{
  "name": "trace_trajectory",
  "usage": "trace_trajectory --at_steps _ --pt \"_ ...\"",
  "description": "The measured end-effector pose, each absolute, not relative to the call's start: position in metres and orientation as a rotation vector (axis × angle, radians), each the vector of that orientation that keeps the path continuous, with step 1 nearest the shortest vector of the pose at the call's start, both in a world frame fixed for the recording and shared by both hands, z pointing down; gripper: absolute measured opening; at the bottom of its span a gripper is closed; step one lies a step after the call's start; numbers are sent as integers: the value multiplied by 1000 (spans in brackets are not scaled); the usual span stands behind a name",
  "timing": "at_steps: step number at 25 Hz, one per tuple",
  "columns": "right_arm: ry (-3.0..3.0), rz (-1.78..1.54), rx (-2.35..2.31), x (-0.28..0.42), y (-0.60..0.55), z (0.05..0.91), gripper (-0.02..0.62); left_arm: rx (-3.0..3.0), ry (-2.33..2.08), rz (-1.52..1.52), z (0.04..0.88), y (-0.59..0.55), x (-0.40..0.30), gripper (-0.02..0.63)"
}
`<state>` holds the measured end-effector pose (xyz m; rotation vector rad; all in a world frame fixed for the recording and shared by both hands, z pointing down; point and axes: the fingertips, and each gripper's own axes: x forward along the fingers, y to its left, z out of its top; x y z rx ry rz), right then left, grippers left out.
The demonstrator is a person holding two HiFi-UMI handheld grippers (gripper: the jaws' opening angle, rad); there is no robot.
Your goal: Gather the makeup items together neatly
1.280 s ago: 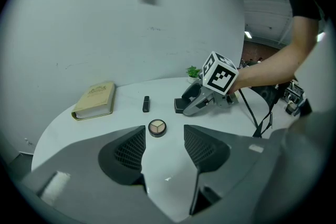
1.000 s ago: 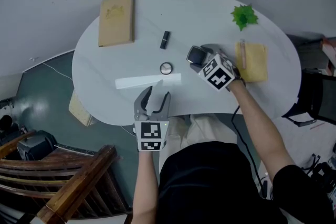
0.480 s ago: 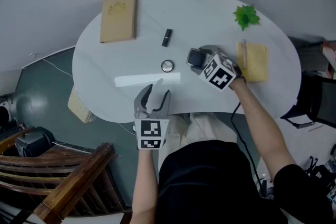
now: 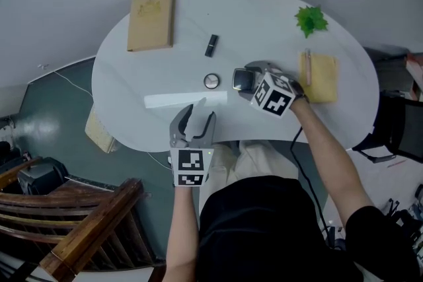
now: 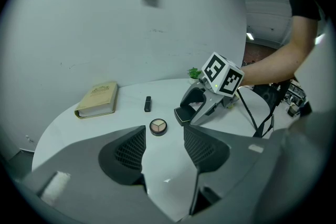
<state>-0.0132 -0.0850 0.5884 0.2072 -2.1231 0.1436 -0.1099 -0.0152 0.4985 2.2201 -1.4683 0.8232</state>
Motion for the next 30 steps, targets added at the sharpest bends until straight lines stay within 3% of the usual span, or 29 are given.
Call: trace_trajectory --at_steps 30 --pt "-2136 78 79 -26 -82 591 328 2200 -1499 814 496 -4 -117 224"
